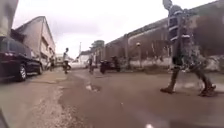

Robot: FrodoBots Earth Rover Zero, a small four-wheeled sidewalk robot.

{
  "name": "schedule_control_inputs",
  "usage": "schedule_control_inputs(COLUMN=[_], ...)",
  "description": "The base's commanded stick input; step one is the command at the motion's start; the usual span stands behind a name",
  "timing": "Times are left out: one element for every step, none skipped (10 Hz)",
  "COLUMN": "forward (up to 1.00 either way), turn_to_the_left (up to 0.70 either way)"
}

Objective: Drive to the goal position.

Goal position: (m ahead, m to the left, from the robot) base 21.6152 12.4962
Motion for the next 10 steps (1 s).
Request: schedule_control_inputs(forward=[0.85,0.85,0.85,0.85,0.85,0.85,0.85,0.85,0.85,0.85], turn_to_the_left=[0.00,0.00,0.00,0.00,0.00,0.00,0.00,0.00,0.00,0.00])
